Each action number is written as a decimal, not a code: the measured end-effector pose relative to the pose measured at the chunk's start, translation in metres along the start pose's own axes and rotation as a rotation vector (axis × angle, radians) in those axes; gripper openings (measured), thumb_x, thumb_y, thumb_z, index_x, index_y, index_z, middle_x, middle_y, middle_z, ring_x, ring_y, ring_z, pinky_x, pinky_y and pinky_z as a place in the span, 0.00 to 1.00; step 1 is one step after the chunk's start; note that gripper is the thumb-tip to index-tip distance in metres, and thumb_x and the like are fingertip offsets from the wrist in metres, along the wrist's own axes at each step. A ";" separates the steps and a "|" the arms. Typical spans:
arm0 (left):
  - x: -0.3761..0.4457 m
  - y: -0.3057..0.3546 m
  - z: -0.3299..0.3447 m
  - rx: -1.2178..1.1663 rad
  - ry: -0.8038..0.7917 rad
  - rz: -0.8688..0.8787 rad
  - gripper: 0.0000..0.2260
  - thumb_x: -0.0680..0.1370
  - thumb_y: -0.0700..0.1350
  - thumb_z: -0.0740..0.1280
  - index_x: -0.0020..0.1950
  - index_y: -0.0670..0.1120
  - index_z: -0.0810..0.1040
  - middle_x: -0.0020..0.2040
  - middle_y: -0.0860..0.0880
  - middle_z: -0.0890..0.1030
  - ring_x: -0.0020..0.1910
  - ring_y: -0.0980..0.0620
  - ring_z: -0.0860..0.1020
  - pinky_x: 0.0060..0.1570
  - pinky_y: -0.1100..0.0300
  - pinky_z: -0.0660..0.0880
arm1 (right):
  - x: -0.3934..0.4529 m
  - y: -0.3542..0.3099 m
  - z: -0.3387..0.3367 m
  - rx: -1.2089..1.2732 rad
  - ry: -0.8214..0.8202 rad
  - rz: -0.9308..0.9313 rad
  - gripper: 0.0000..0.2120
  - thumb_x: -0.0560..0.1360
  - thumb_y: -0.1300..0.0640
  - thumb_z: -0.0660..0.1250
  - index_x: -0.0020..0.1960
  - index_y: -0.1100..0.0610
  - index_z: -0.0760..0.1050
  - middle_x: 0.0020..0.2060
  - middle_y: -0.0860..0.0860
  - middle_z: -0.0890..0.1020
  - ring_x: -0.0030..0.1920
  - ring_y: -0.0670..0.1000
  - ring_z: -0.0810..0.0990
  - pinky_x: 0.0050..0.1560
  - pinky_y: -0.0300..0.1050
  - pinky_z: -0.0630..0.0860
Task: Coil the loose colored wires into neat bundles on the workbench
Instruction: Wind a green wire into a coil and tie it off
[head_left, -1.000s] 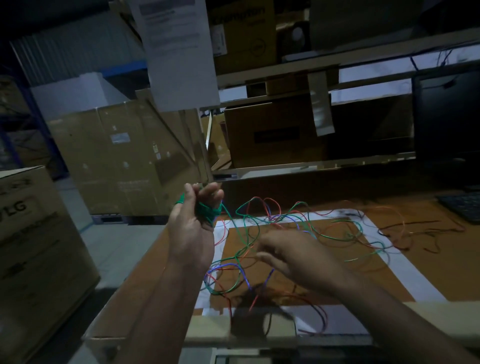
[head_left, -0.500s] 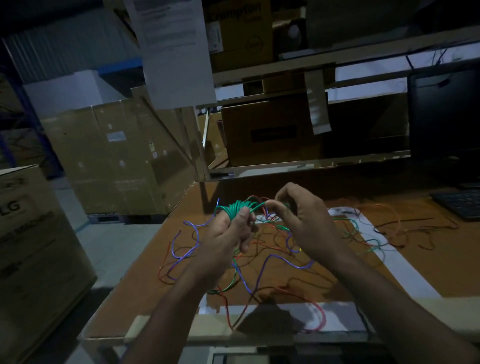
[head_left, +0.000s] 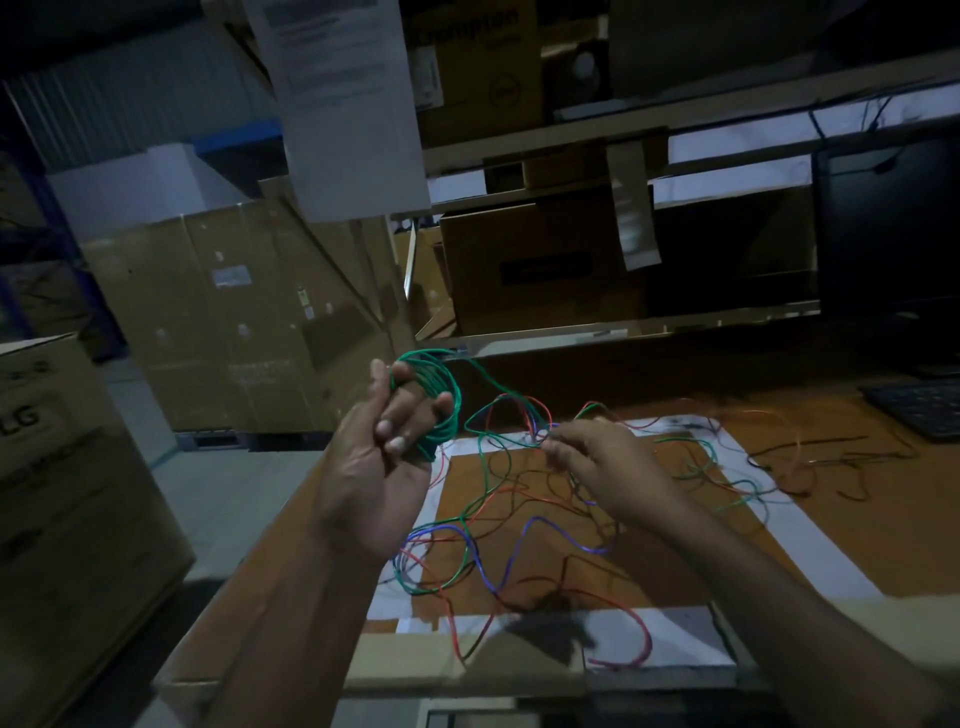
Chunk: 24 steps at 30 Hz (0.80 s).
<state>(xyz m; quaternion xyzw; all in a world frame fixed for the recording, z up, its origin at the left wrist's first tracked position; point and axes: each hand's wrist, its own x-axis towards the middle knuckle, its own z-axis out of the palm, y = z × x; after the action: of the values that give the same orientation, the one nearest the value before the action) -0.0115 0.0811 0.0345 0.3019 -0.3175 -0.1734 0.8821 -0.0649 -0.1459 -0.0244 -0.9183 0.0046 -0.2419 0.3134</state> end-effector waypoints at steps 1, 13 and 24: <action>0.000 -0.002 0.001 0.035 0.013 0.013 0.13 0.86 0.49 0.57 0.49 0.45 0.77 0.27 0.55 0.64 0.23 0.58 0.63 0.53 0.60 0.78 | -0.001 -0.005 -0.001 0.160 -0.005 0.019 0.11 0.84 0.53 0.61 0.47 0.52 0.80 0.39 0.47 0.82 0.40 0.49 0.80 0.41 0.49 0.80; 0.000 -0.028 0.000 0.207 0.073 -0.025 0.08 0.82 0.47 0.62 0.48 0.44 0.76 0.27 0.55 0.62 0.24 0.59 0.62 0.51 0.60 0.80 | 0.002 -0.021 -0.015 0.752 0.030 0.244 0.15 0.87 0.59 0.52 0.50 0.64 0.74 0.41 0.61 0.82 0.36 0.53 0.79 0.35 0.38 0.79; -0.005 -0.050 0.003 0.397 0.089 -0.091 0.11 0.84 0.45 0.60 0.49 0.41 0.78 0.27 0.51 0.65 0.25 0.57 0.64 0.54 0.57 0.78 | 0.006 -0.010 -0.015 1.185 0.077 0.497 0.16 0.87 0.57 0.53 0.58 0.62 0.78 0.29 0.47 0.69 0.25 0.43 0.67 0.22 0.34 0.62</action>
<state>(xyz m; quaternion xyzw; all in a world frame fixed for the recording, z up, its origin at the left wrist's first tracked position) -0.0231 0.0445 0.0024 0.4912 -0.2923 -0.1333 0.8097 -0.0675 -0.1473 -0.0059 -0.5516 0.0939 -0.1564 0.8139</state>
